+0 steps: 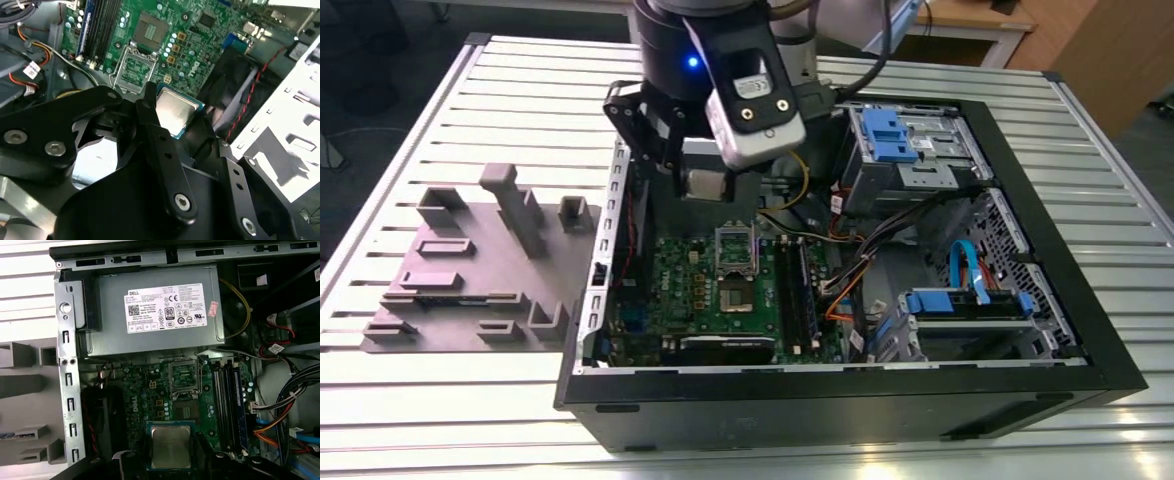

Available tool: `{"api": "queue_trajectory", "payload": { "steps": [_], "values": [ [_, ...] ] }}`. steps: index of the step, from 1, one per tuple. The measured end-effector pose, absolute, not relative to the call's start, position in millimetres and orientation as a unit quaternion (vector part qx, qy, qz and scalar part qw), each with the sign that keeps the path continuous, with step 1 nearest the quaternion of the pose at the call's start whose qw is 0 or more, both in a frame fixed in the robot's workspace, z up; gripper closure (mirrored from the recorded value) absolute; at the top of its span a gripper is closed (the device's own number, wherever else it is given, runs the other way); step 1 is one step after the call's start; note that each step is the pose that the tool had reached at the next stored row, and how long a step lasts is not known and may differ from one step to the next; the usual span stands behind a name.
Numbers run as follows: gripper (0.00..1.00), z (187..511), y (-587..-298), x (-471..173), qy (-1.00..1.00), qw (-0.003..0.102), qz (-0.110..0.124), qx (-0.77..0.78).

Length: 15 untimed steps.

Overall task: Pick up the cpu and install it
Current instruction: 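Pick up the cpu and move it towards the insertion slot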

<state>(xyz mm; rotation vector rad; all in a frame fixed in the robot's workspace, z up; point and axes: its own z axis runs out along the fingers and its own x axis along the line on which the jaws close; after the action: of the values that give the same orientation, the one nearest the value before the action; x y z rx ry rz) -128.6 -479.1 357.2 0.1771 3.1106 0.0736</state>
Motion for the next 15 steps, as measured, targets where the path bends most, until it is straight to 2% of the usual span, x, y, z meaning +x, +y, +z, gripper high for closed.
{"api": "queue_trajectory", "payload": {
  "steps": [15],
  "values": [
    [0.53,346,-485,-107,0.998,0.012,0.024,0.050]
  ]
}}
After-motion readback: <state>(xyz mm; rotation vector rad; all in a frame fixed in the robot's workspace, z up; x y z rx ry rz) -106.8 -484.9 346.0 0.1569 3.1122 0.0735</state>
